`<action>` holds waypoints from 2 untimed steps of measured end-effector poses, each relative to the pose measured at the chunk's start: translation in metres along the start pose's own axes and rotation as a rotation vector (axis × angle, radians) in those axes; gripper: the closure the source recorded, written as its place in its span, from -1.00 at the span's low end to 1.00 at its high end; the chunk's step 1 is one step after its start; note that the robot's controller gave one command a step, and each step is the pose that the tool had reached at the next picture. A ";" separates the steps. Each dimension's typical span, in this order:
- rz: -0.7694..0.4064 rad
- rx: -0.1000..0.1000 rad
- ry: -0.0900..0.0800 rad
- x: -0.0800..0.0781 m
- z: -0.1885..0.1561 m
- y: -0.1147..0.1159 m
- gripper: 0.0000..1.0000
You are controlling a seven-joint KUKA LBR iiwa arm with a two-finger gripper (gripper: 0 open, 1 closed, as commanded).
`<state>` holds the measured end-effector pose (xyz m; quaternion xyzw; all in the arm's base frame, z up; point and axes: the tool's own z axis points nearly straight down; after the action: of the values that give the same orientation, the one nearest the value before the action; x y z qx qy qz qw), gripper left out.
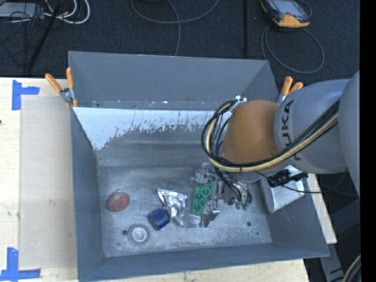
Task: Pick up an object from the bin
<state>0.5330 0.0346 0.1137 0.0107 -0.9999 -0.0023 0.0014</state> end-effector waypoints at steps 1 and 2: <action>-0.091 -0.003 0.005 -0.054 0.038 -0.044 -1.00; -0.093 0.000 0.003 -0.054 0.037 -0.044 1.00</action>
Offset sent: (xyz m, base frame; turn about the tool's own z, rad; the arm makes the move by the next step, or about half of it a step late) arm 0.0524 -0.0460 -0.0437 -0.0897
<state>0.5874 -0.0082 0.0768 0.0573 -0.9984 -0.0025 0.0027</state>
